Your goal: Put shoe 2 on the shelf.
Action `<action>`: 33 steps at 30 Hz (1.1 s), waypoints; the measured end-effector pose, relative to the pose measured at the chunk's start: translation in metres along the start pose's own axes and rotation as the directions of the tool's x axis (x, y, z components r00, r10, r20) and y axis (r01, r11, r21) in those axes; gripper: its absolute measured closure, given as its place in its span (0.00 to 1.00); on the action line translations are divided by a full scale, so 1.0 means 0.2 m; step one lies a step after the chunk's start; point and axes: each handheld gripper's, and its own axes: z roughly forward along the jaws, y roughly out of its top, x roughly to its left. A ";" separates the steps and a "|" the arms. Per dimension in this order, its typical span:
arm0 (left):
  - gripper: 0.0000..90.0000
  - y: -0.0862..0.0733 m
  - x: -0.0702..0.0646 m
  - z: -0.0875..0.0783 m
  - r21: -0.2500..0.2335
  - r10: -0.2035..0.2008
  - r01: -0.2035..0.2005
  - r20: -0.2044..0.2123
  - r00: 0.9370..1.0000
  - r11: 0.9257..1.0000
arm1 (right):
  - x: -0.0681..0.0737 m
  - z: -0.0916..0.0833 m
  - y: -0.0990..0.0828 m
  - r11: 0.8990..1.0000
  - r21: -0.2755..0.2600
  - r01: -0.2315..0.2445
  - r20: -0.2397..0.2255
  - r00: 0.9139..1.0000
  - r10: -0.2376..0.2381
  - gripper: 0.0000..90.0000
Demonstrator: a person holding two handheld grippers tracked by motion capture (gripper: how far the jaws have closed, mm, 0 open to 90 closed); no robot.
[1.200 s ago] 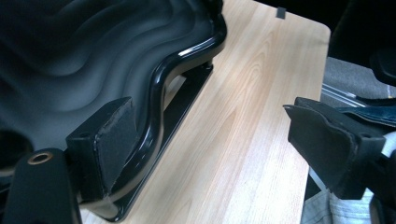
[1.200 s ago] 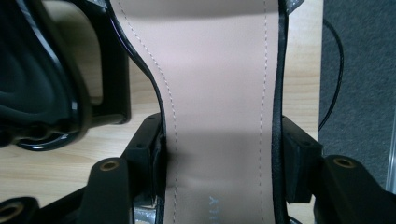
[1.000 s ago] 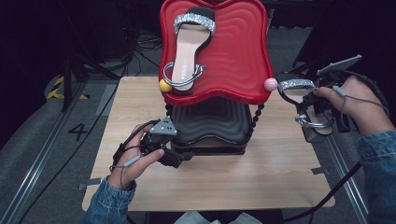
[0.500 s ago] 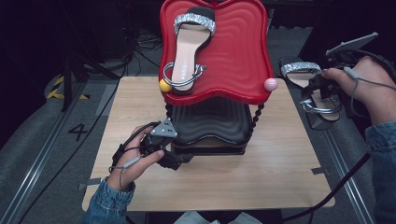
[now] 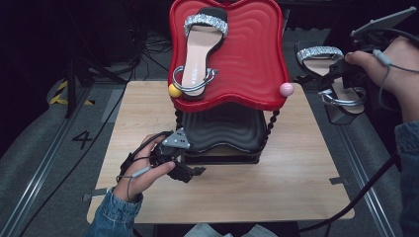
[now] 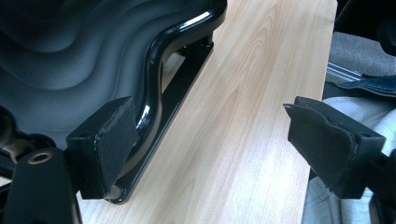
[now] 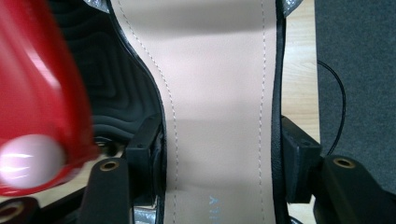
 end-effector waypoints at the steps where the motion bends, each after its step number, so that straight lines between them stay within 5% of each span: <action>1: 0.18 0.00 0.00 0.00 -0.002 -0.003 0.003 0.005 1.000 1.000 | 0.01 -0.01 0.00 1.000 -0.001 0.004 -0.006 1.000 -0.004 0.48; 16: 0.18 -0.03 0.01 -0.01 0.002 -0.034 0.034 -0.014 0.999 0.999 | 0.27 -0.16 0.04 0.996 -0.058 0.072 -0.030 0.997 -0.074 0.48; 33: 0.18 -0.06 0.00 -0.03 0.015 -0.051 0.052 -0.024 0.998 0.999 | 0.60 -0.14 0.10 0.987 -0.063 0.150 -0.046 0.987 -0.153 0.48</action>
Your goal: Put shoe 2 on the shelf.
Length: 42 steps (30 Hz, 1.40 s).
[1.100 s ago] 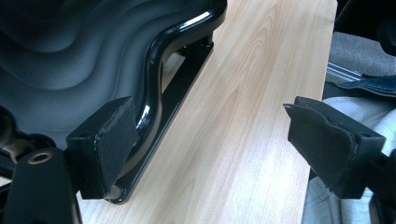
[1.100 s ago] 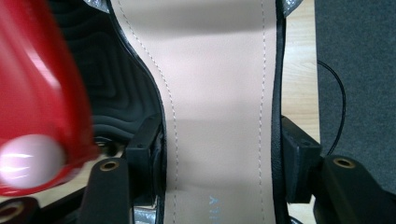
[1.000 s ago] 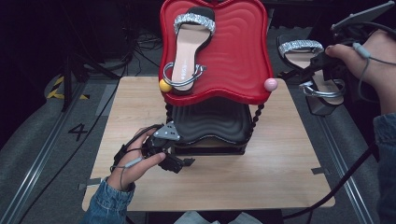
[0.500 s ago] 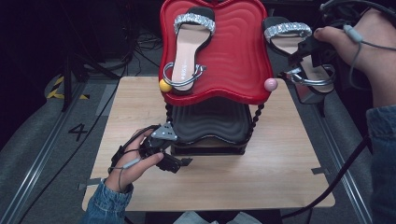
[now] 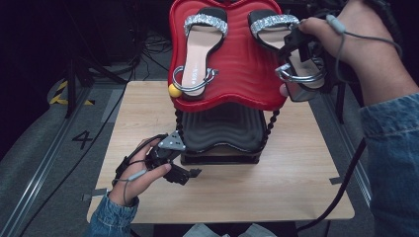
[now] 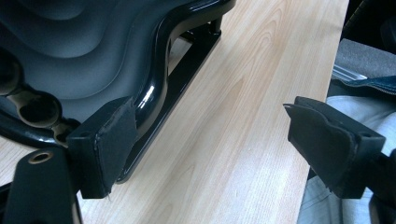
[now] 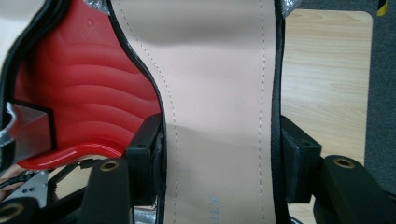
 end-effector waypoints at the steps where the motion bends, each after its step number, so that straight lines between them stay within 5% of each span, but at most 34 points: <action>1: 0.18 0.00 0.00 0.00 0.000 -0.004 0.004 -0.001 1.000 1.000 | 0.02 0.01 0.01 1.000 0.004 0.005 -0.001 1.000 -0.005 0.48; 16: 0.18 0.00 0.00 0.00 0.004 0.008 -0.008 -0.003 1.000 1.000 | 0.20 0.10 0.09 1.000 0.019 -0.003 0.055 0.998 0.002 0.48; 34: 0.18 0.00 0.00 0.01 0.009 0.016 -0.016 0.000 1.000 1.000 | 0.20 0.21 0.16 0.999 -0.003 -0.041 0.060 0.997 0.042 0.48; 42: 0.18 0.00 0.00 0.01 0.021 0.022 -0.022 0.001 1.000 1.000 | 0.20 0.27 0.15 1.000 -0.022 0.007 0.050 0.999 -0.006 0.48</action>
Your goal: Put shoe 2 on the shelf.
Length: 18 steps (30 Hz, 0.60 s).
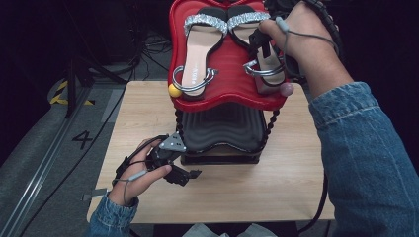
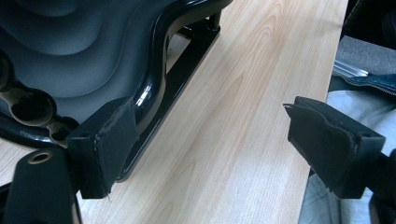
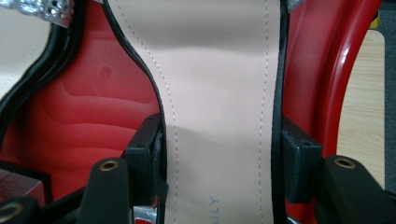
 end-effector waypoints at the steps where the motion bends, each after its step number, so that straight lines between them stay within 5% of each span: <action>1: 0.18 0.00 0.00 0.00 0.000 0.001 -0.001 0.000 1.000 1.000 | 0.00 0.00 0.00 1.000 0.001 -0.004 -0.004 1.000 0.004 0.48; 18: 0.18 0.00 0.00 0.03 0.008 -0.007 0.007 0.006 1.000 1.000 | -0.02 0.03 -0.07 1.000 0.005 -0.014 -0.021 1.000 0.014 0.48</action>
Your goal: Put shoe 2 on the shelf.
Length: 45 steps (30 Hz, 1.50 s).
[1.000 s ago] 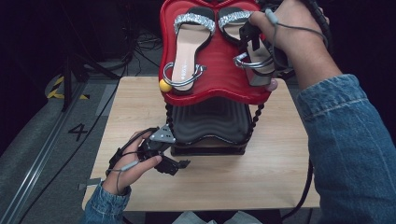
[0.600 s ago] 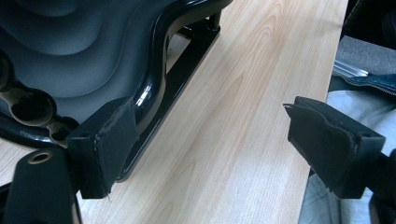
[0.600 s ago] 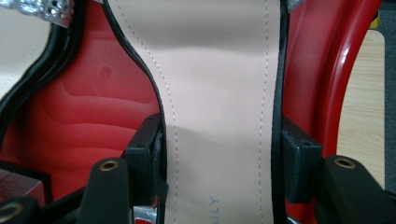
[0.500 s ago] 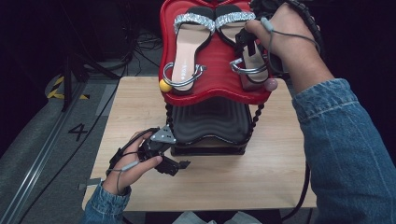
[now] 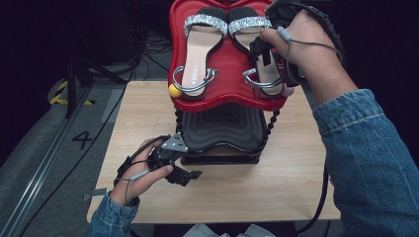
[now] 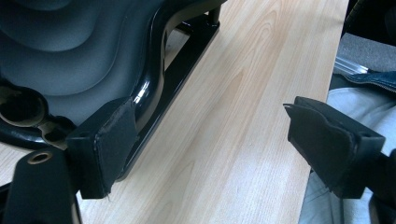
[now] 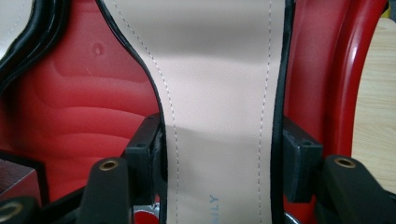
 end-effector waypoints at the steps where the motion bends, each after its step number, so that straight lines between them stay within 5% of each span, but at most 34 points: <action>1: 0.18 0.00 0.00 0.00 0.000 0.002 -0.002 0.000 1.000 1.000 | 0.00 0.00 0.00 1.000 -0.002 0.005 -0.004 1.000 -0.005 0.47; 4: 0.18 0.00 0.00 0.00 0.005 0.000 0.000 0.000 1.000 1.000 | -0.01 -0.01 0.00 0.998 -0.039 0.049 -0.035 0.998 -0.050 0.34; 13: 0.18 0.01 0.00 0.01 0.004 0.006 -0.006 0.006 1.000 1.000 | -0.04 -0.14 -0.03 0.991 -0.084 0.104 -0.071 0.991 -0.110 0.33; 20: 0.18 0.01 0.00 0.02 0.015 0.003 -0.003 0.004 1.000 1.000 | -0.08 -0.24 -0.07 0.971 -0.174 0.165 -0.160 0.968 -0.193 0.35; 21: 0.18 0.00 0.01 0.02 0.022 0.003 -0.003 0.000 1.000 1.000 | -0.10 -0.28 -0.10 0.961 -0.203 0.187 -0.198 0.954 -0.227 0.34; 24: 0.18 0.00 0.01 0.02 0.024 -0.001 0.001 -0.006 1.000 1.000 | -0.12 -0.33 -0.13 0.942 -0.237 0.238 -0.215 0.933 -0.290 0.34; 25: 0.18 0.00 0.01 0.02 0.024 -0.001 0.001 -0.006 1.000 1.000 | -0.12 -0.33 -0.13 0.942 -0.237 0.238 -0.215 0.933 -0.290 0.34; 26: 0.18 -0.01 0.01 0.02 0.020 -0.003 0.003 -0.010 1.000 1.000 | -0.13 -0.34 -0.15 0.930 -0.251 0.269 -0.223 0.919 -0.326 0.34; 27: 0.18 -0.01 0.01 0.02 0.031 -0.002 0.002 -0.009 1.000 1.000 | -0.15 -0.37 -0.17 0.908 -0.286 0.307 -0.238 0.895 -0.378 0.35; 29: 0.18 -0.02 0.01 0.02 0.029 -0.009 0.009 -0.017 1.000 1.000 | -0.18 -0.39 -0.20 0.900 -0.293 0.322 -0.256 0.881 -0.399 0.35; 30: 0.18 -0.02 0.01 0.02 0.029 -0.004 0.005 -0.023 1.000 1.000 | -0.19 -0.39 -0.22 0.887 -0.306 0.347 -0.260 0.866 -0.428 0.36; 31: 0.18 -0.02 0.01 0.02 0.029 -0.004 0.005 -0.023 1.000 1.000 | -0.19 -0.39 -0.22 0.887 -0.306 0.347 -0.260 0.866 -0.428 0.36; 32: 0.18 -0.03 0.02 0.01 0.029 -0.010 0.011 -0.027 1.000 1.000 | -0.21 -0.41 -0.26 0.874 -0.324 0.363 -0.276 0.847 -0.454 0.36; 37: 0.18 -0.04 0.02 0.01 0.033 -0.021 0.022 -0.030 0.999 0.999 | -0.23 -0.43 -0.34 0.835 -0.356 0.419 -0.290 0.800 -0.526 0.37; 38: 0.18 -0.04 0.02 0.01 0.033 -0.021 0.022 -0.030 0.999 0.999 | -0.23 -0.43 -0.34 0.835 -0.356 0.419 -0.290 0.800 -0.526 0.37; 39: 0.18 -0.04 0.02 0.01 0.033 -0.019 0.020 -0.034 0.999 0.999 | -0.25 -0.43 -0.37 0.818 -0.372 0.439 -0.297 0.778 -0.553 0.38; 41: 0.18 -0.04 0.02 0.01 0.034 -0.021 0.022 -0.032 0.999 0.999 | -0.25 -0.43 -0.41 0.801 -0.385 0.458 -0.302 0.758 -0.579 0.38; 42: 0.18 -0.04 0.02 0.01 0.037 -0.014 0.015 -0.032 0.999 0.999 | -0.25 -0.43 -0.41 0.801 -0.385 0.458 -0.302 0.758 -0.579 0.38; 45: 0.18 -0.04 0.03 0.01 0.030 -0.022 0.023 -0.033 0.999 0.999 | -0.27 -0.42 -0.46 0.786 -0.388 0.481 -0.306 0.738 -0.602 0.38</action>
